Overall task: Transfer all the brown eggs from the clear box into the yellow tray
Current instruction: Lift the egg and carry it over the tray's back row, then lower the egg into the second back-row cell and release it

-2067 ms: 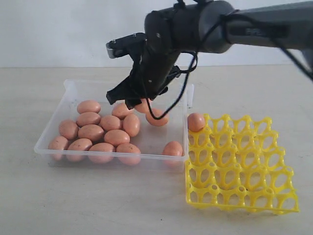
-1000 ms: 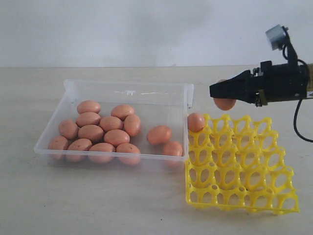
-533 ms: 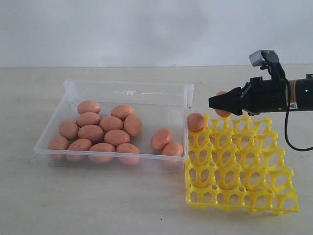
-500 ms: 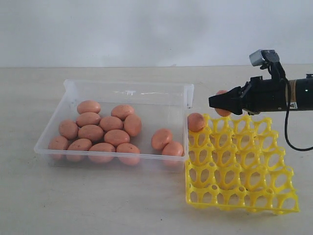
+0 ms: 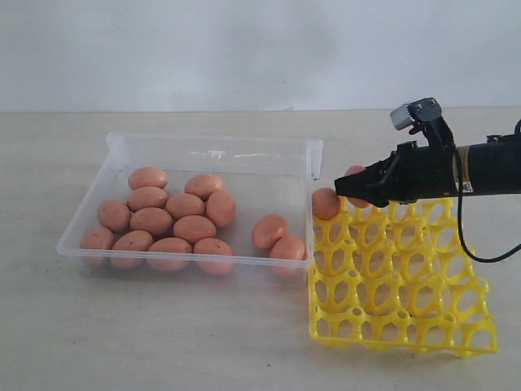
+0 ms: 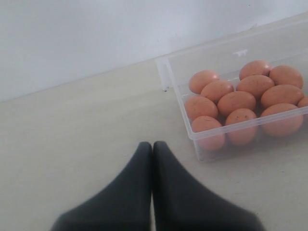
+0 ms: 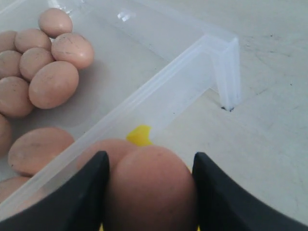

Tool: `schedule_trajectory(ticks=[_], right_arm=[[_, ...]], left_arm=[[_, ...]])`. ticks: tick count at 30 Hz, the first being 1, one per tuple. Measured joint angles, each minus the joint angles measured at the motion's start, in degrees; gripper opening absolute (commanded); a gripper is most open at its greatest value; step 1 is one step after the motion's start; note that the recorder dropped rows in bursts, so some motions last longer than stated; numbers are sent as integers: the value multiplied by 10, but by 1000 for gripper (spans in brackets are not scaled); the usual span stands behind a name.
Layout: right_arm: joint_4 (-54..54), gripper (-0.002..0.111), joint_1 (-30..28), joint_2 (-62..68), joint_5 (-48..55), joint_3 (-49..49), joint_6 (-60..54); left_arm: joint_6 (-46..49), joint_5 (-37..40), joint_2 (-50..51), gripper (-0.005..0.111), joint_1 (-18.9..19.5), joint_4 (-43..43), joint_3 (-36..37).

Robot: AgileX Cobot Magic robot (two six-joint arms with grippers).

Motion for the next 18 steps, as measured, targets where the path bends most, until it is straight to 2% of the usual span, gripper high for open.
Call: schedule_trajectory(ticks=[6, 8, 10, 12, 18], right_arm=[[-2, 2, 1, 1, 37, 0, -3], [-14, 14, 1, 1, 38, 0, -5], [-17, 39, 1, 1, 38, 0, -5], [-19, 49, 1, 1, 38, 0, -5], [2, 53, 1, 1, 33, 0, -5]], left_arm=[[0, 0, 0, -4, 0, 0, 0], [0, 0, 0, -4, 0, 0, 0], [0, 0, 0, -4, 0, 0, 0], [0, 0, 0, -4, 0, 0, 0], [0, 0, 0, -4, 0, 0, 0]])
